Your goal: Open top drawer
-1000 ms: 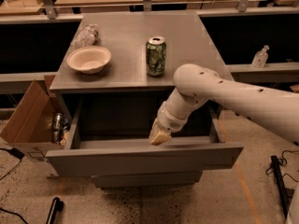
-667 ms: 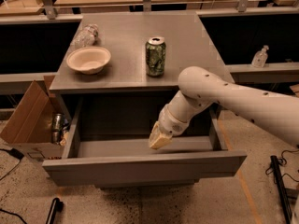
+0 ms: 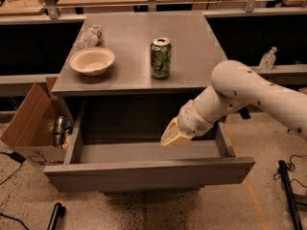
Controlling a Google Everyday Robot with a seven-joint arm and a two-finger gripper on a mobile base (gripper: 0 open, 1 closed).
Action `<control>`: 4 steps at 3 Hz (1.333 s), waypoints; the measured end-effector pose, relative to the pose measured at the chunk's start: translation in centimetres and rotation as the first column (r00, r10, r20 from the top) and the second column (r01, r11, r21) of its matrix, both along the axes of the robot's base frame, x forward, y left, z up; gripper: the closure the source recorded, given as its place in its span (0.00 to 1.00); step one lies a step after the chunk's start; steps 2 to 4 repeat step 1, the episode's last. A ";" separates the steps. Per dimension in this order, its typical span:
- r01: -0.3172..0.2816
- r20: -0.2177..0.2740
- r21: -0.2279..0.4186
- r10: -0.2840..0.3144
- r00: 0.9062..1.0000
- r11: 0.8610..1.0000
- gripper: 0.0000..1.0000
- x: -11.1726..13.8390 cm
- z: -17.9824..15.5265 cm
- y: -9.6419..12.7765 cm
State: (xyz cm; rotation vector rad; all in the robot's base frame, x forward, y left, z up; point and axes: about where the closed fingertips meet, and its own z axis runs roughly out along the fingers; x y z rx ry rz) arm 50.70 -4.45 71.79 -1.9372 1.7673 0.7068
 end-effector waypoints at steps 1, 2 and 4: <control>0.055 0.079 0.089 -0.062 0.995 0.994 1.00 -0.4 4.0 -2.2; 0.055 0.079 0.089 -0.062 0.995 0.994 1.00 -0.4 4.0 -2.2; 0.055 0.079 0.089 -0.062 0.995 0.994 1.00 -0.4 4.0 -2.2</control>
Offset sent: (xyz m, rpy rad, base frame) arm 0.0000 0.0000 0.0000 0.0000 0.0000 0.0000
